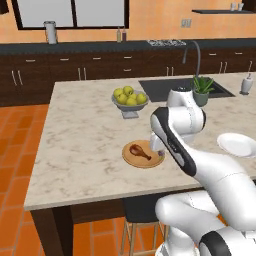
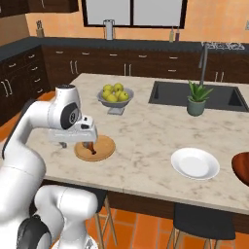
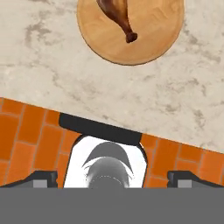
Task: Pick the chicken drumstick and mushroom from their plates and place them in the bowl. Then put the bowl in the fridge.
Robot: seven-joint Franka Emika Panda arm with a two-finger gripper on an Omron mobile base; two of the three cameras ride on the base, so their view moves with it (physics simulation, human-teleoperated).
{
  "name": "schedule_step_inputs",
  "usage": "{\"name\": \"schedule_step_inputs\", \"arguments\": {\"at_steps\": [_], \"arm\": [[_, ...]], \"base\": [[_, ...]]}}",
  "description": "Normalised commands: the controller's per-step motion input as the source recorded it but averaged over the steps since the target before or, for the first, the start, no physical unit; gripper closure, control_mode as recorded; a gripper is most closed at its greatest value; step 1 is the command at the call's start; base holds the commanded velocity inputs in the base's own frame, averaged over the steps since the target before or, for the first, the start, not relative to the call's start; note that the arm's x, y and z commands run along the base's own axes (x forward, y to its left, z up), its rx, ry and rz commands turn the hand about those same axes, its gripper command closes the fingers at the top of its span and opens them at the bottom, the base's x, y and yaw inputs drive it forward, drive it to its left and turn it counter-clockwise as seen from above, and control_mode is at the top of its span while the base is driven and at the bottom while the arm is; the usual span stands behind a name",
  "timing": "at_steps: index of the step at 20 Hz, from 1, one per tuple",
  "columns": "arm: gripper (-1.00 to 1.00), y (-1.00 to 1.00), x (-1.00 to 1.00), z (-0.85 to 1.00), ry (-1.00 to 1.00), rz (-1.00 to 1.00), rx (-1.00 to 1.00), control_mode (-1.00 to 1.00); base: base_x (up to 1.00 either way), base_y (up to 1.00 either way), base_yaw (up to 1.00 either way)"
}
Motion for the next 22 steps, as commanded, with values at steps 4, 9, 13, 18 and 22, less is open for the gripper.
{"name": "schedule_step_inputs", "arguments": {"at_steps": [4,9,13,18,22], "arm": [[-1.00,0.09,0.53,-0.36,0.08,0.56,0.00,-1.00],[-1.00,0.08,0.59,-0.33,0.11,0.26,0.00,-1.00],[-1.00,0.26,0.58,-0.45,0.11,0.06,0.00,-1.00],[-1.00,0.09,0.48,-0.42,0.03,0.05,0.00,-1.00],[-1.00,0.06,0.52,-0.19,0.00,0.03,0.00,-1.00]], "base": [[0.00,0.00,0.00],[0.00,0.00,0.00],[0.00,0.00,0.00],[0.00,0.00,0.00],[0.00,0.00,0.00]]}}
